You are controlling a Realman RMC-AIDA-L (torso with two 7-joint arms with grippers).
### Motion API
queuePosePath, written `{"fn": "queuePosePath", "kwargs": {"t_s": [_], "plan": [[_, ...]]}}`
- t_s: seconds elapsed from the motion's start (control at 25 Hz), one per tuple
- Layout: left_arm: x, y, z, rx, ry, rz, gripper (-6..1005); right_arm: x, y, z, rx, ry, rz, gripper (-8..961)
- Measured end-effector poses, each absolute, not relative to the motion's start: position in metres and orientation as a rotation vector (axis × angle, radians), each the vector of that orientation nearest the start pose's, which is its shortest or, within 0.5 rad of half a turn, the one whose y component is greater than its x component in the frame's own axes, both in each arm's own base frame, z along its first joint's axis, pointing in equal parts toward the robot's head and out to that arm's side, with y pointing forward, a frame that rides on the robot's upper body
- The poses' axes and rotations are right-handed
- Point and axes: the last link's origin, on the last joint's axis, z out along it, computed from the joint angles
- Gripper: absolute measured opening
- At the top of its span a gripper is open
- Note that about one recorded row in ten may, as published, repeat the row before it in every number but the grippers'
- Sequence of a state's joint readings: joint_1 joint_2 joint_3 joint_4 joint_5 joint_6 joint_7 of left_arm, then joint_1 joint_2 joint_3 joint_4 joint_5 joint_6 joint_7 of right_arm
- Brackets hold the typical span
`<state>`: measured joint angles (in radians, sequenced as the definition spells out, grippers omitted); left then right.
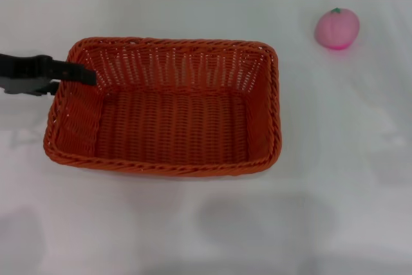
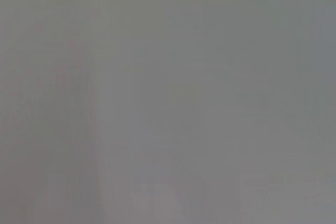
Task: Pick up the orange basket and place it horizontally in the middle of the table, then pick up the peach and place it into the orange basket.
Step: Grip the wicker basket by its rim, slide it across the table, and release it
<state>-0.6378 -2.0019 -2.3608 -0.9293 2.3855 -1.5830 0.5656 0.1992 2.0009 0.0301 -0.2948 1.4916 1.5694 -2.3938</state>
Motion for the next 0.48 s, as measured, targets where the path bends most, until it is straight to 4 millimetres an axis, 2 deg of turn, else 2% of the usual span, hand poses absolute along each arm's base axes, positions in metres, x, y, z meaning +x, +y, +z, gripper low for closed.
{"fn": "queuePosePath", "kwargs": {"t_s": [0.16,0.48], "plan": [[-0.265,0.357,0.062,-2.322,-1.682,-0.262,874,0.405,0.232,0.109,-1.663,0.607,0.812,771],[-0.278,0.333,0.078,-2.417,-1.313,-0.497,873,0.389,0.258,0.132,-1.869,0.705,0.796,773]]}}
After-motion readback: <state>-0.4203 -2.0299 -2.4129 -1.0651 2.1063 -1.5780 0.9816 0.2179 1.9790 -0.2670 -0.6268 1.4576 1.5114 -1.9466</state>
